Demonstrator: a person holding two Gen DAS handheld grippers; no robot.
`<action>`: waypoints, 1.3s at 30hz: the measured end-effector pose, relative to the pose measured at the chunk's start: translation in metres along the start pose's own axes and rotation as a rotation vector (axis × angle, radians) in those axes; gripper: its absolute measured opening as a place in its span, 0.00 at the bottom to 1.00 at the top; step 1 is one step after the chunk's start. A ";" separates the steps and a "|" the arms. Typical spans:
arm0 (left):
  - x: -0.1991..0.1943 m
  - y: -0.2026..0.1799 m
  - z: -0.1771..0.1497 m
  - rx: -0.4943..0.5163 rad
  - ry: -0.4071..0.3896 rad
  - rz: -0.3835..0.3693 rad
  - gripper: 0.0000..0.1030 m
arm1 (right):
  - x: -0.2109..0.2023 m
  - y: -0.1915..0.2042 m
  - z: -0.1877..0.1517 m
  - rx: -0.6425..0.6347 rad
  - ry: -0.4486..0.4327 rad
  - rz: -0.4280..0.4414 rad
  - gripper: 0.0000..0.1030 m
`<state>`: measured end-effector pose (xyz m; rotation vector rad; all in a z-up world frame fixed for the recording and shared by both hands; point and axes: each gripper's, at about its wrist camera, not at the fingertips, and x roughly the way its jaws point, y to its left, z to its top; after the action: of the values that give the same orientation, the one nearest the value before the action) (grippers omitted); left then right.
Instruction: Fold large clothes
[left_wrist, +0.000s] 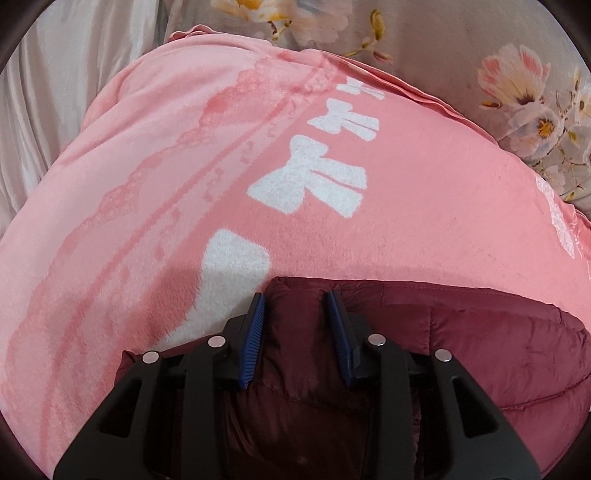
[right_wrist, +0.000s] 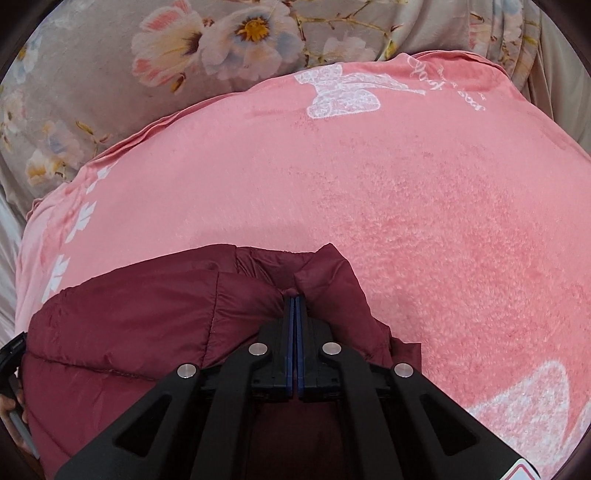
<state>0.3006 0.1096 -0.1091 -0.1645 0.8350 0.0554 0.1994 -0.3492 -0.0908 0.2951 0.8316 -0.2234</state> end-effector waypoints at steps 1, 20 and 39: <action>0.000 -0.001 0.000 0.006 -0.001 0.007 0.33 | 0.000 0.000 -0.001 -0.002 0.000 -0.001 0.00; -0.098 0.010 -0.018 -0.032 0.004 -0.208 0.54 | -0.075 0.097 -0.022 -0.119 -0.038 0.212 0.10; -0.113 -0.051 -0.042 0.140 0.005 -0.267 0.56 | -0.002 0.202 -0.059 -0.334 0.056 0.117 0.08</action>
<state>0.2000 0.0544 -0.0464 -0.1430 0.8124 -0.2542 0.2198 -0.1393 -0.0929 0.0364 0.8883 0.0348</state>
